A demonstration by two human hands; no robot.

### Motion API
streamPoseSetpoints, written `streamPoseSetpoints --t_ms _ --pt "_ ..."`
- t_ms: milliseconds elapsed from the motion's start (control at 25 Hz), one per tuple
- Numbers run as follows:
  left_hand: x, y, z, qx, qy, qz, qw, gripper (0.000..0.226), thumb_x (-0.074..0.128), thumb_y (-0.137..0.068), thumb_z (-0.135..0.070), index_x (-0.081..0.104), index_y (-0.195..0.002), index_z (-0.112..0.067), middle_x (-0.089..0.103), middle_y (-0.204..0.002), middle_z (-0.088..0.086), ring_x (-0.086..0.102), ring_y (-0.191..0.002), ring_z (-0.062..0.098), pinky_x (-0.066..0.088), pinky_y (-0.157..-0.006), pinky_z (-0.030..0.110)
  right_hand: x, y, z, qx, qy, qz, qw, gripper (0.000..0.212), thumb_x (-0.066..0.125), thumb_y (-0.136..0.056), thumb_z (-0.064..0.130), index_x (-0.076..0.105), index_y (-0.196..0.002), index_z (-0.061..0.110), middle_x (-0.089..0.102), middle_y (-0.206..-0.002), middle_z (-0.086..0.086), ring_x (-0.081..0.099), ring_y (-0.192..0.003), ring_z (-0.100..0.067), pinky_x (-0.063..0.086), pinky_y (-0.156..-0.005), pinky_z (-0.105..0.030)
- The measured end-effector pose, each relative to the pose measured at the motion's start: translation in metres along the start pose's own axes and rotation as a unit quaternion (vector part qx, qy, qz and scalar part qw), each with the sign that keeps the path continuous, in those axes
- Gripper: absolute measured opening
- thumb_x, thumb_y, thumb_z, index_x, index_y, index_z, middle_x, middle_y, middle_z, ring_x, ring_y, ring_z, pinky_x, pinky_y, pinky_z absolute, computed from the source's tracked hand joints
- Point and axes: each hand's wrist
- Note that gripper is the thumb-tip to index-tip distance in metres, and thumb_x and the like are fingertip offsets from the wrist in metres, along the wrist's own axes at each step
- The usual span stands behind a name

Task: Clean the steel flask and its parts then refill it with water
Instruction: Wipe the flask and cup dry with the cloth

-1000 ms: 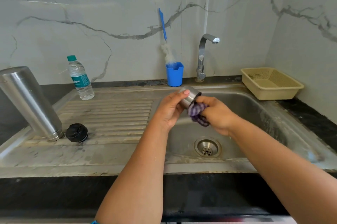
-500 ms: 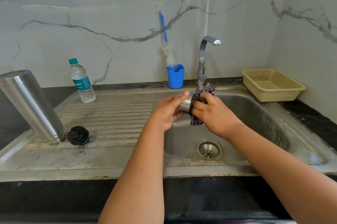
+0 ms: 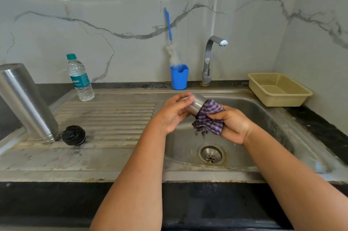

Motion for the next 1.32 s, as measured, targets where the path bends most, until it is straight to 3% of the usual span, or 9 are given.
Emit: streamPoseSetpoints --t_ms 80,200,440,640,720,880,1000,1080,1320 --pt "0.001 0.0 0.0 -0.051 -0.075 -0.063 0.994 0.065 0.071 -0.068 -0.06 0.065 -0.115 -0.016 0.071 -0.104 0.006 0.068 -0.098 0.02 0.056 -0.082 0.031 -0.004 -0.003 -0.001 -0.121 0.242 -0.019 0.962 0.039 0.045 -0.087 -0.014 0.067 -0.101 0.014 0.07 -0.097 -0.014 0.065 -0.089 -0.023 0.053 -0.082 -0.034" --pt "0.002 -0.001 0.005 -0.052 -0.135 -0.094 0.985 0.05 0.073 -0.073 -0.059 0.07 -0.098 -0.016 0.072 -0.083 0.001 0.065 -0.08 0.013 0.051 -0.071 0.026 -0.015 -0.015 -0.016 -0.29 0.603 0.006 0.743 0.043 0.05 -0.077 -0.014 0.068 -0.095 0.021 0.062 -0.087 0.01 0.053 -0.088 -0.022 0.041 -0.081 -0.027" --pt "-0.001 0.001 0.004 0.029 -0.055 -0.043 0.997 0.038 0.079 -0.078 -0.011 0.069 -0.113 -0.019 0.069 -0.1 0.0 0.059 -0.086 0.009 0.045 -0.069 0.021 -0.018 -0.033 -0.033 -0.373 0.753 -0.081 0.536 0.062 0.06 -0.071 -0.015 0.065 -0.125 0.015 0.066 -0.108 -0.001 0.038 -0.099 -0.033 0.044 -0.088 -0.035" --pt "-0.011 0.002 0.001 0.082 -0.029 0.085 0.993 0.051 0.074 -0.078 -0.002 0.063 -0.126 -0.014 0.064 -0.121 0.004 0.06 -0.109 0.018 0.051 -0.095 0.033 0.0 -0.016 -0.026 -0.21 0.336 -0.016 0.918 0.048 0.051 -0.075 -0.022 0.068 -0.107 0.008 0.067 -0.093 -0.014 0.056 -0.088 -0.024 0.048 -0.079 -0.029" --pt "-0.013 0.002 0.006 0.057 -0.023 0.109 0.992 0.051 0.067 -0.081 -0.002 0.059 -0.132 -0.01 0.064 -0.12 0.006 0.06 -0.108 0.019 0.051 -0.096 0.034 -0.006 -0.008 -0.022 -0.081 0.113 0.054 0.989 0.045 0.05 -0.078 -0.022 0.062 -0.115 0.001 0.066 -0.104 -0.023 0.064 -0.095 -0.029 0.053 -0.089 -0.039" --pt "-0.005 0.005 0.006 -0.027 -0.052 0.054 0.997 0.05 0.067 -0.09 -0.032 0.054 -0.135 -0.014 0.064 -0.098 0.003 0.06 -0.091 0.015 0.052 -0.083 0.028 -0.012 -0.01 -0.021 -0.085 0.138 0.027 0.986 0.038 0.055 -0.087 -0.007 0.059 -0.124 0.001 0.064 -0.118 -0.023 0.061 -0.109 -0.033 0.049 -0.099 -0.038" --pt "0.002 0.001 0.003 -0.064 -0.119 -0.013 0.991 0.05 0.058 -0.092 -0.052 0.057 -0.128 -0.018 0.066 -0.095 0.001 0.062 -0.091 0.014 0.052 -0.082 0.028 -0.011 -0.016 -0.029 -0.308 0.569 -0.061 0.76 0.047 0.062 -0.082 -0.007 0.061 -0.126 0.01 0.068 -0.109 -0.009 0.058 -0.098 -0.029 0.046 -0.086 -0.029" --pt "0.002 -0.001 0.003 -0.069 -0.076 -0.065 0.993 0.048 0.056 -0.094 -0.054 0.061 -0.12 -0.014 0.067 -0.096 0.005 0.062 -0.089 0.015 0.052 -0.078 0.027 -0.005 -0.016 -0.029 -0.341 0.6 -0.08 0.719 0.052 0.062 -0.081 -0.007 0.059 -0.129 0.011 0.067 -0.109 -0.006 0.054 -0.097 -0.025 0.039 -0.084 -0.025" --pt "-0.016 -0.002 0.001 -0.118 0.156 -0.147 0.97 0.056 0.061 -0.091 -0.052 0.059 -0.124 -0.007 0.067 -0.115 0.022 0.068 -0.09 0.024 0.056 -0.059 0.025 0.008 -0.01 -0.009 -0.219 0.105 -0.21 0.947 0.011 0.057 -0.096 0.022 0.066 -0.102 0.024 0.072 -0.105 -0.007 0.069 -0.096 -0.02 0.053 -0.09 -0.036"
Point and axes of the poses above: each hand's wrist, its own y-axis away from the middle knuckle, its own x-axis out of the palm, z = x × y
